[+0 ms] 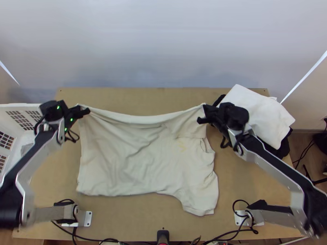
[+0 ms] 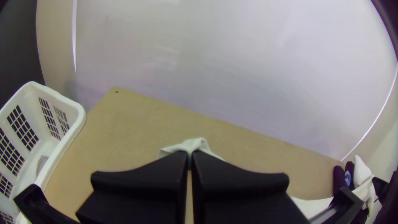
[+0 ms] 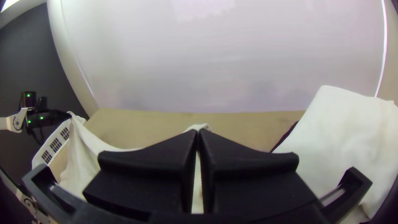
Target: Fold the t-shirt
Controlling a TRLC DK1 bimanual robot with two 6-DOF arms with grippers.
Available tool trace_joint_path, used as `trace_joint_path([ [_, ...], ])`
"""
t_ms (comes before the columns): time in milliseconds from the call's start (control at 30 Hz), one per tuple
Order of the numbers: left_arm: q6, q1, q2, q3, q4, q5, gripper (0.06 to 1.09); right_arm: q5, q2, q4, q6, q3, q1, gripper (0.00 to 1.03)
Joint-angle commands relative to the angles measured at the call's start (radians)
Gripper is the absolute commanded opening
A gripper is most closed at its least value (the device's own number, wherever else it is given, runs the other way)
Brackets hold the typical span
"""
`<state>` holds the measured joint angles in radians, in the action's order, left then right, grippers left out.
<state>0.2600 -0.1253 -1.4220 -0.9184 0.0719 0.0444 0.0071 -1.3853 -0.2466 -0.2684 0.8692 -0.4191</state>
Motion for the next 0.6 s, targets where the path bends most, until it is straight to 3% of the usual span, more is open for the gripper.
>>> trace_joint_path([
  [0, -0.018, -0.025, -0.299, -0.157, 0.049, 0.002, 0.09, 0.033, -0.221, -0.02, -0.031, 0.093, 0.037, 0.03],
  [167, -0.016, -0.004, -0.405, -0.206, 0.058, 0.002, 0.1, 0.062, -0.373, 0.067, -0.104, 0.182, 0.059, 0.03],
  [567, -0.007, 0.0, -0.566, -0.352, 0.06, -0.003, 0.1, 0.071, -0.554, 0.086, -0.117, 0.329, 0.112, 0.03],
])
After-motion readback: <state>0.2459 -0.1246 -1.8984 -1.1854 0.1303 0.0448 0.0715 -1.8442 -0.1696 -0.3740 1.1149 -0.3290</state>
